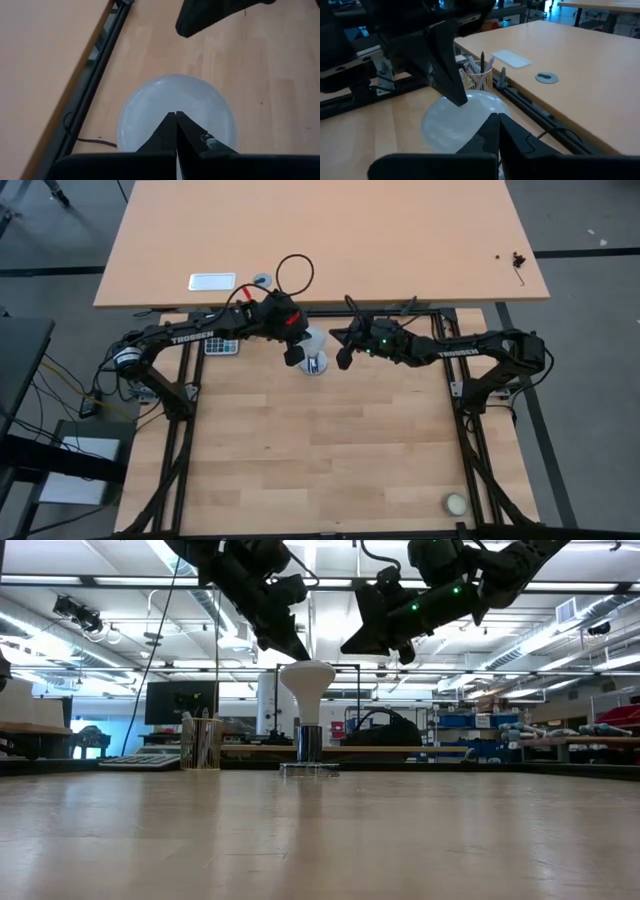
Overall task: Screw lightbulb
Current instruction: Insert the white lightbulb on the silver lamp
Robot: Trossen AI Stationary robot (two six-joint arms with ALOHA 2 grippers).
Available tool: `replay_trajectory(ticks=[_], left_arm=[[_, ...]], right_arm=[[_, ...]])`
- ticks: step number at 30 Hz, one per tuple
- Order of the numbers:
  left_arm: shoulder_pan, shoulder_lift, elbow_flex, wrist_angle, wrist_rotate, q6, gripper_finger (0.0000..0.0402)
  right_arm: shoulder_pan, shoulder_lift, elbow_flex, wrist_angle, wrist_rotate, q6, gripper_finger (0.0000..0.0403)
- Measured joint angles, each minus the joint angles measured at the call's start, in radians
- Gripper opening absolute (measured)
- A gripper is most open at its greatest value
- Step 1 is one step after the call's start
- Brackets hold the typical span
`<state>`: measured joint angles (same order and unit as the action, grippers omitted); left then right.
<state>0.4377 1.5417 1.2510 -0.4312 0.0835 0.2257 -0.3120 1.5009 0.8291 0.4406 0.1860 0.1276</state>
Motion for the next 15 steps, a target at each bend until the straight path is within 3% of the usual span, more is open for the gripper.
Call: replay_trajectory(ticks=[10, 15], left_arm=[[0.0, 0.006, 0.0, 0.001, -0.004, -0.001, 0.0], [0.0, 0.006, 0.0, 0.004, -0.004, -0.001, 0.0]], right_arm=[[-0.005, 0.014, 0.001, 0.012, 0.0, 0.01, 0.0011], [-0.004, 0.053, 0.001, 0.045, -0.049, 0.035, 0.0011]])
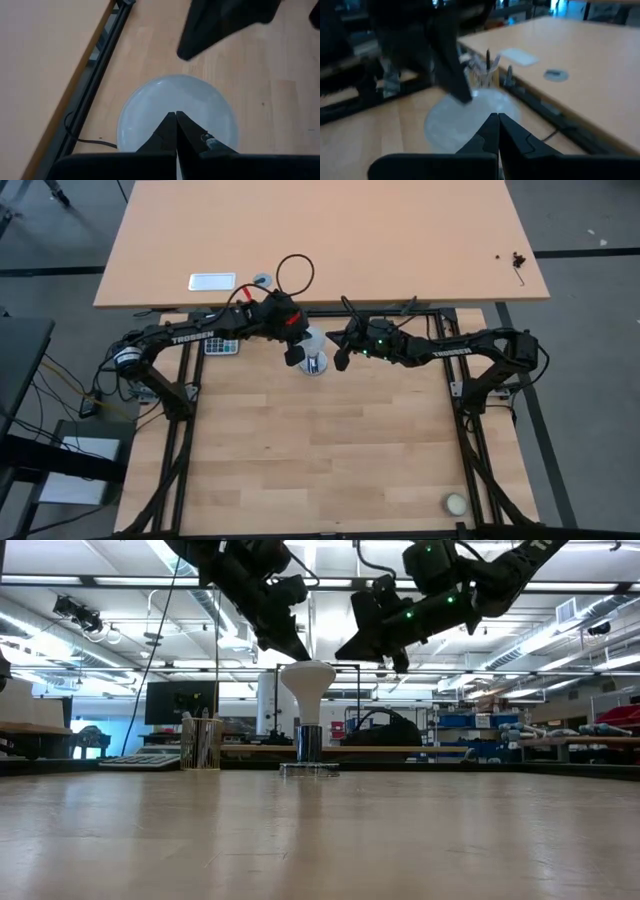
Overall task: Screw lightbulb
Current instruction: Insert the white lightbulb on the silver lamp
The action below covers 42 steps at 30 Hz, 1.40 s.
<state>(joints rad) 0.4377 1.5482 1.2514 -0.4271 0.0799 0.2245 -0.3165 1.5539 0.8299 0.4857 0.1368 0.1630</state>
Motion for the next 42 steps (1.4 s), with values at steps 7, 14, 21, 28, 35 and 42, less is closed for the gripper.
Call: replay_trajectory(ticks=[7, 14, 21, 28, 35, 42], left_arm=[[0.0, 0.0, 0.0, -0.001, 0.0, 0.0, 0.0], [0.0, 0.001, -0.001, -0.003, 0.0, 0.001, 0.0], [0.0, 0.001, -0.001, -0.003, 0.01, 0.005, 0.0], [0.0, 0.002, -0.002, 0.006, 0.01, 0.005, 0.0], [0.0, 0.002, -0.002, 0.008, 0.01, 0.005, 0.0], [0.0, 0.002, -0.002, 0.005, 0.01, 0.006, 0.0]], right_arm=[[0.007, 0.01, 0.122, -0.173, 0.0, -0.047, 0.0011], [-0.003, 0.048, 0.217, -0.285, 0.021, -0.103, 0.0011], [-0.031, 0.049, 0.216, -0.364, 0.052, -0.075, 0.0011], [-0.026, 0.049, 0.215, -0.393, 0.014, -0.061, 0.0011], [-0.026, 0.049, 0.215, -0.427, -0.004, -0.055, 0.0011], [-0.008, 0.049, 0.215, -0.432, -0.023, -0.053, 0.0011]])
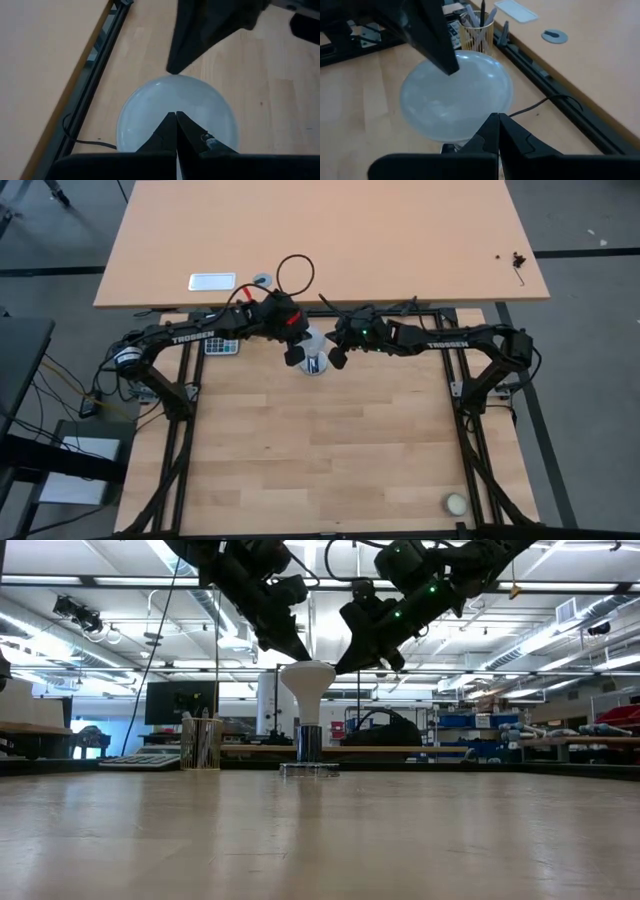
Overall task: Screw lightbulb
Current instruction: Insert the white lightbulb on the silver lamp
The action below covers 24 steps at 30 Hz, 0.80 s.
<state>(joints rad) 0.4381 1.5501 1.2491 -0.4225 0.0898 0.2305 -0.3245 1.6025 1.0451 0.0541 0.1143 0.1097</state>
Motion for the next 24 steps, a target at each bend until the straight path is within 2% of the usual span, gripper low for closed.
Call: replay_trajectory(ticks=[4, 10, 17, 20, 24], left_arm=[[0.001, 0.0, 0.0, 0.001, -0.009, 0.001, 0.0], [0.0, 0.001, 0.0, 0.009, -0.016, 0.001, 0.0], [0.0, 0.001, 0.0, 0.007, -0.016, 0.001, 0.0], [0.0, 0.001, 0.0, 0.007, -0.016, 0.001, 0.0], [0.0, 0.001, 0.0, 0.007, -0.015, 0.001, 0.0]], right_arm=[[0.02, -0.003, 0.0, -0.017, -0.008, 0.0, 0.0011], [0.056, -0.01, -0.001, -0.063, -0.076, 0.003, 0.0011], [0.039, -0.032, -0.001, -0.036, 0.127, -0.005, 0.0011], [0.009, -0.021, 0.001, -0.009, 0.117, -0.001, 0.0011], [-0.015, 0.006, 0.001, 0.008, 0.035, 0.002, 0.0011]])
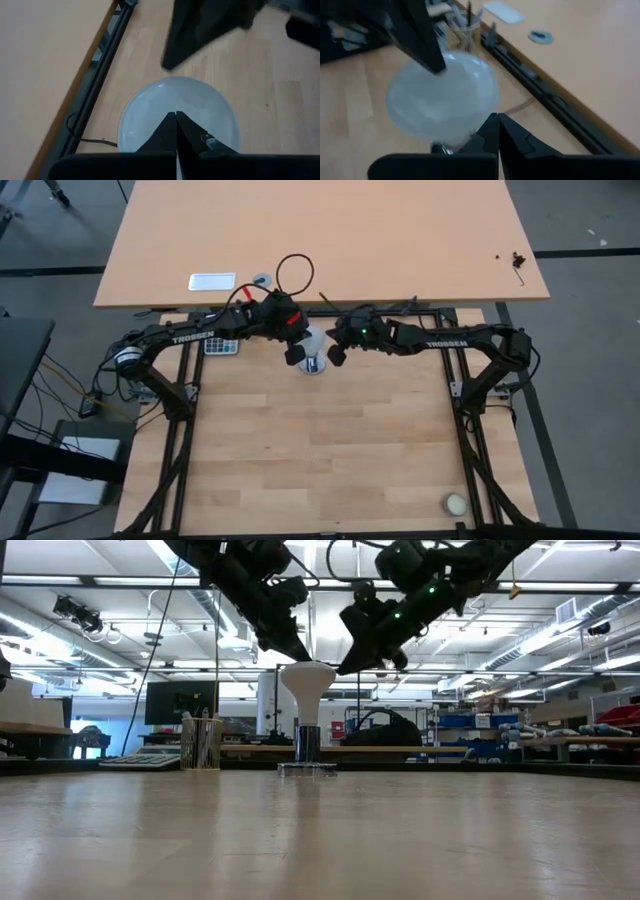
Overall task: Screw lightbulb
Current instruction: Insert the white lightbulb on the silver lamp
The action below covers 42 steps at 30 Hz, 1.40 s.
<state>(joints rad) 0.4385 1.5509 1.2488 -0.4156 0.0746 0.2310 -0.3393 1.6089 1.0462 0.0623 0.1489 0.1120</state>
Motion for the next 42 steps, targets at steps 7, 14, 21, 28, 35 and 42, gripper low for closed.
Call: replay_trajectory(ticks=[7, 14, 21, 28, 35, 42], left_arm=[[0.001, -0.002, 0.0, -0.013, -0.001, 0.0, 0.0], [0.01, 0.0, -0.006, 0.006, 0.001, -0.001, 0.0], [0.007, -0.002, -0.011, 0.007, 0.004, 0.0, 0.0], [0.006, -0.001, -0.011, 0.007, 0.003, -0.001, 0.0], [0.006, -0.001, -0.011, 0.005, 0.006, -0.003, 0.0], [0.007, -0.002, -0.011, -0.002, 0.007, -0.002, 0.0]], right_arm=[[0.02, 0.023, -0.002, 0.017, -0.015, 0.002, 0.0011], [0.071, 0.006, -0.002, -0.036, -0.079, 0.009, 0.0011], [0.091, -0.025, -0.001, -0.031, 0.058, -0.003, 0.0011], [0.022, -0.005, -0.002, -0.018, 0.065, -0.003, 0.0011], [0.009, 0.016, -0.002, 0.045, -0.013, -0.009, 0.0011], [0.044, 0.012, 0.0, 0.02, -0.033, -0.003, 0.0011]])
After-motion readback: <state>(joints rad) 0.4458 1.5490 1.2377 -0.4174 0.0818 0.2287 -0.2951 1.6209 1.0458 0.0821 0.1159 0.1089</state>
